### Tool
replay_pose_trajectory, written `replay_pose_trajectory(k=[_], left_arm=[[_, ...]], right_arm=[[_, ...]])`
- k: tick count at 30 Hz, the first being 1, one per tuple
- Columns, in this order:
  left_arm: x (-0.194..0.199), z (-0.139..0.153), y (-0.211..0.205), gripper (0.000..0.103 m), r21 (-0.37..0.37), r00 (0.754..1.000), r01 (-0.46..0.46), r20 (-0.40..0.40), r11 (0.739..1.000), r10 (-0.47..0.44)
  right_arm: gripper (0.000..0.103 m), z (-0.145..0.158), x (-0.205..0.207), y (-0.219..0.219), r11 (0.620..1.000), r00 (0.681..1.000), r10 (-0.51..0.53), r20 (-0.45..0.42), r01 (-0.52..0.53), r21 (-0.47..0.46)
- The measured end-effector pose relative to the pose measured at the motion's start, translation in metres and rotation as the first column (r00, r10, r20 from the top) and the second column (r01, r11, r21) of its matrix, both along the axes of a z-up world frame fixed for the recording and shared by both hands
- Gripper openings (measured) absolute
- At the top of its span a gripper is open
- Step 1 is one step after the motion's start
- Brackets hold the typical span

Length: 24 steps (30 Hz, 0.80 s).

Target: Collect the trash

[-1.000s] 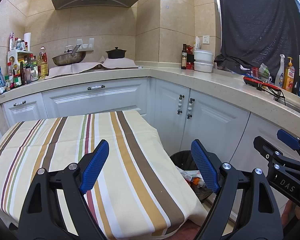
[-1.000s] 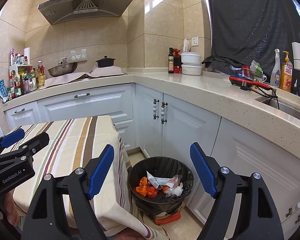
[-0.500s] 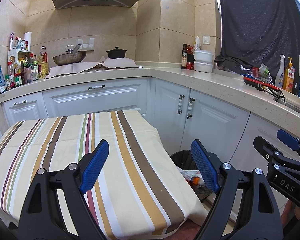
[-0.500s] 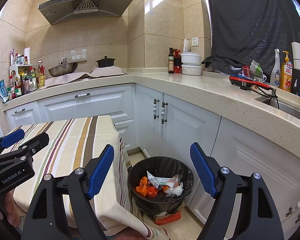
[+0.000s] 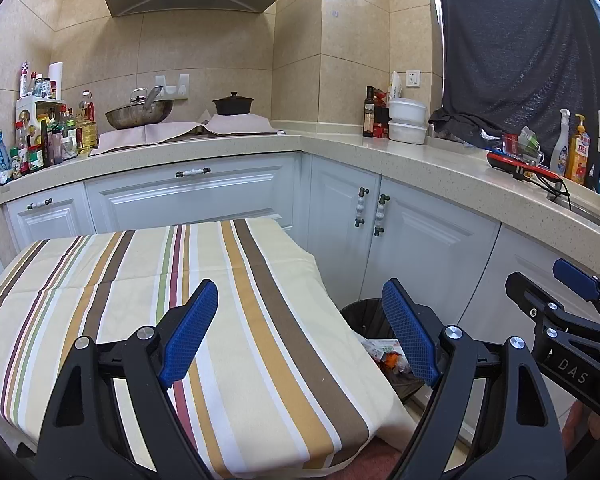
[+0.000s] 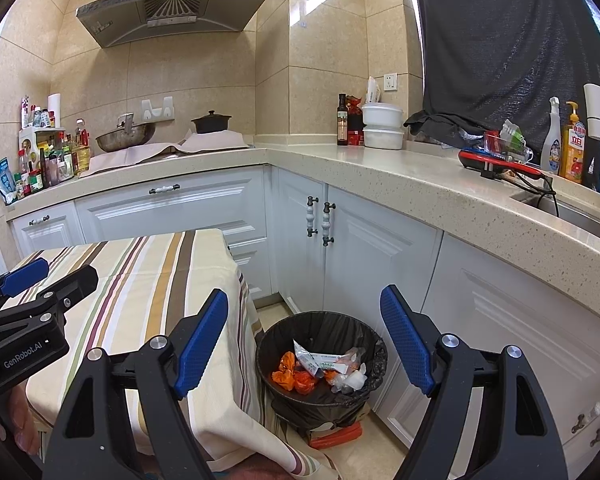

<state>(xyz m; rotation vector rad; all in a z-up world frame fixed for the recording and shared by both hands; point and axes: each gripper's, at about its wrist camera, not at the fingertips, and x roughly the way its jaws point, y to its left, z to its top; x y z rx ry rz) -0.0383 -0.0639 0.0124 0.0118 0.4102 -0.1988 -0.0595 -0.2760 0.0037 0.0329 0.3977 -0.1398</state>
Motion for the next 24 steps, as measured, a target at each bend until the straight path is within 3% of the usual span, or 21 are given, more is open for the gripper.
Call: replay_pose_trajectory(k=[24], left_arm=[[0.0007, -0.0061, -0.0016, 0.082, -0.003, 1.000, -0.004, -0.009, 1.000, 0.004]], right_arm=[[0.076, -0.0015, -0.0008, 0.0013, 1.000, 1.000, -0.001, -0.001, 0.001, 0.000]])
